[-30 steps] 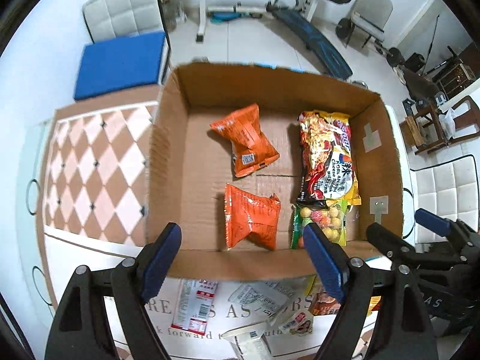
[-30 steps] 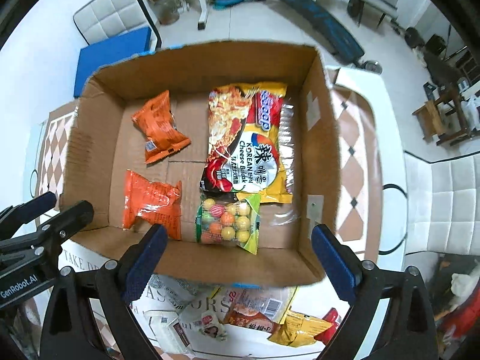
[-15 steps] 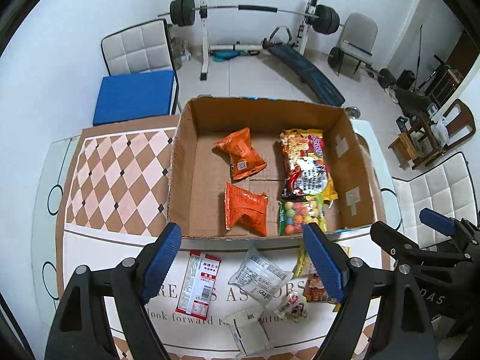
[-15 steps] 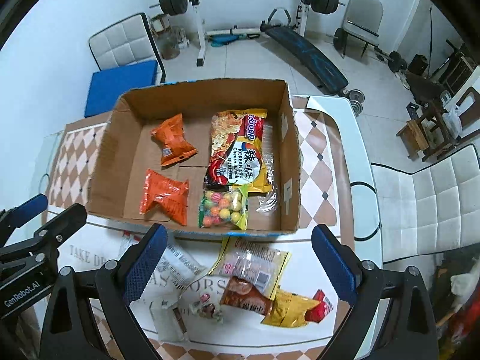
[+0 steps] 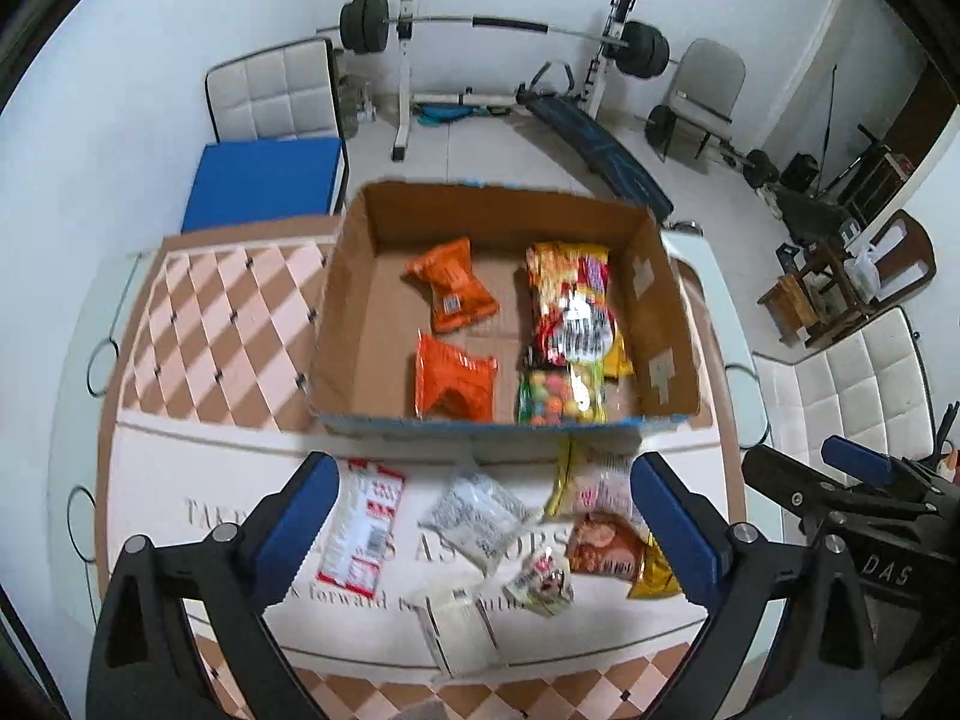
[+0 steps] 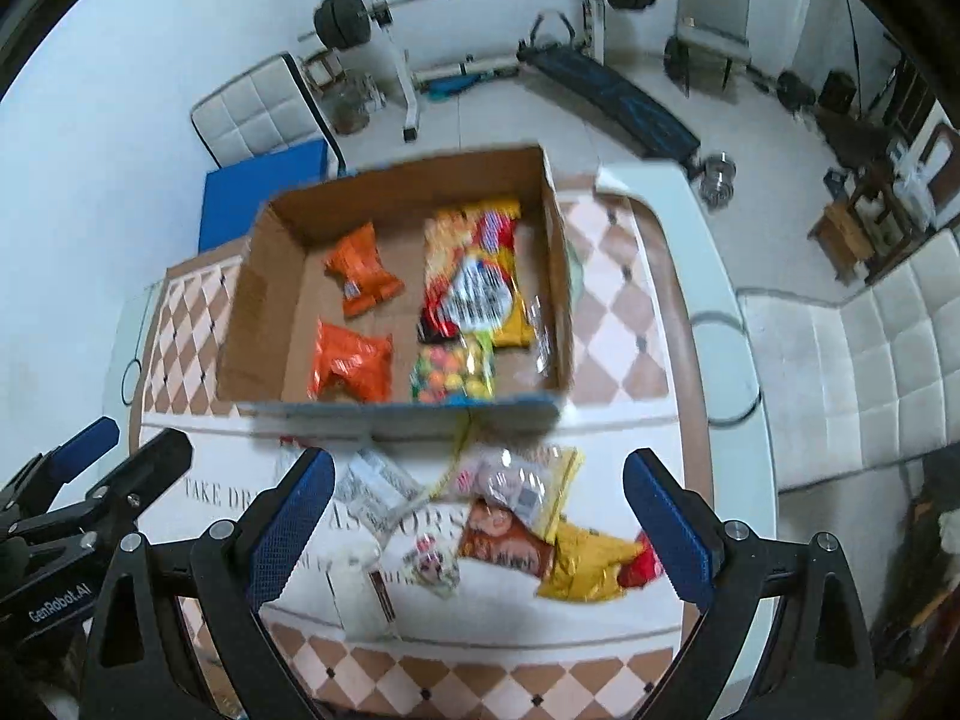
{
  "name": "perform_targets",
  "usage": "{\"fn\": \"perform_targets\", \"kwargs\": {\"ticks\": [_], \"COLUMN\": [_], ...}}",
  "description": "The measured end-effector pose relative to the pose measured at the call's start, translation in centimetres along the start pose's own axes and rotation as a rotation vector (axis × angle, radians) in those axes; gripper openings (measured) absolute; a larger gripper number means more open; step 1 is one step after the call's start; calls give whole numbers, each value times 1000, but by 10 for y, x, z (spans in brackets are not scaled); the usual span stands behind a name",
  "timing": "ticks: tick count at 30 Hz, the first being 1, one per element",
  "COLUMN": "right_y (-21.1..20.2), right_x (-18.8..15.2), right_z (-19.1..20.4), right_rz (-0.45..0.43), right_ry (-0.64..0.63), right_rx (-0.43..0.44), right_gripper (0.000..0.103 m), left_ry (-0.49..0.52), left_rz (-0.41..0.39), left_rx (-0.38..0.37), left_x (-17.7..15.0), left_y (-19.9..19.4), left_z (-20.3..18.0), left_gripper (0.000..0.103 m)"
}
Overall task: Organize snacks
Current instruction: 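Grasp the white bread packet with the left tool while the right tool grasps a yellow packet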
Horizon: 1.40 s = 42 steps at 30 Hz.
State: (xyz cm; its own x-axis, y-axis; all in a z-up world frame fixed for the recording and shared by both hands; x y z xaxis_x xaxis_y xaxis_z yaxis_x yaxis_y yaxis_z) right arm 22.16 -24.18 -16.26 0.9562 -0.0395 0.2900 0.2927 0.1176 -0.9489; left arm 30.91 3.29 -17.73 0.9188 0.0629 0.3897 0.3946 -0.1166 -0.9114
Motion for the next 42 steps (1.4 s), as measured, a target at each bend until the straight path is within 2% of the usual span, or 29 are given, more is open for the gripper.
{"fn": "perform_targets", "kwargs": {"ticks": [4,9,11,14,15,18,23,29,30,32,33,34,37,40,42], "right_y": [30,84,102,125,132,152,173,185,187,191,192,192,189,183,179], "right_x": [-24,-62,-75,-90,-94,-100,-106,-99,-99,-99,-100,-100,-100,-101,-103], "right_z": [-32,-80,-89,-88,-91,-100,-105,-107,-107,-109,-110,-112,-120,-118,-114], "right_rz": [108,261,307,378,404,462,477,450,457,466,467,462,452,447,463], "right_ry": [43,117,71,-76,-87,-1,90,61,53,35,28,22,16,-16,-54], "right_rx": [-9,-29,-58,-96,-114,-49,4,-52,-64,-78,-84,-96,-88,-70,-44], "right_gripper": [99,99,99,99,99,99,99,96,96,93,91,86,78,70,68], "left_ry": [-36,-131,-163,-189,-199,-229,-284,-307,-306,-300,-295,-284,-239,-178,-135], "left_rz": [70,200,257,311,326,380,438,471,471,475,480,487,478,468,460], "left_rx": [15,57,69,108,113,119,116,105,106,108,110,120,144,158,175], "left_x": [-29,-77,-98,-124,-131,-151,-172,-180,-181,-183,-185,-186,-189,-185,-175], "left_y": [25,71,89,108,112,129,148,169,171,175,176,177,177,176,178], "left_z": [2,17,23,29,30,34,39,38,36,33,32,30,28,22,16], "left_gripper": [100,100,100,100,100,100,100,100,97,81,63,58,51,50,50]}}
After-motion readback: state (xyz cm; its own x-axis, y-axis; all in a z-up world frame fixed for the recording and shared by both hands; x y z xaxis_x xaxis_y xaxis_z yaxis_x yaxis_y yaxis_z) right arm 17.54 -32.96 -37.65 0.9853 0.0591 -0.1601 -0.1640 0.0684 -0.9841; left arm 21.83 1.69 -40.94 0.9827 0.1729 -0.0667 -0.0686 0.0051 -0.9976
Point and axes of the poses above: each gripper's, at about its wrist camera, not at the fingertips, and y roughly the way its jaws point, z to its left, x to its top, the point moved 3 cm from there along y, roughly the way its jaws point, and after that the axes turned 2 degrees about -y, right-handed, at the moved point
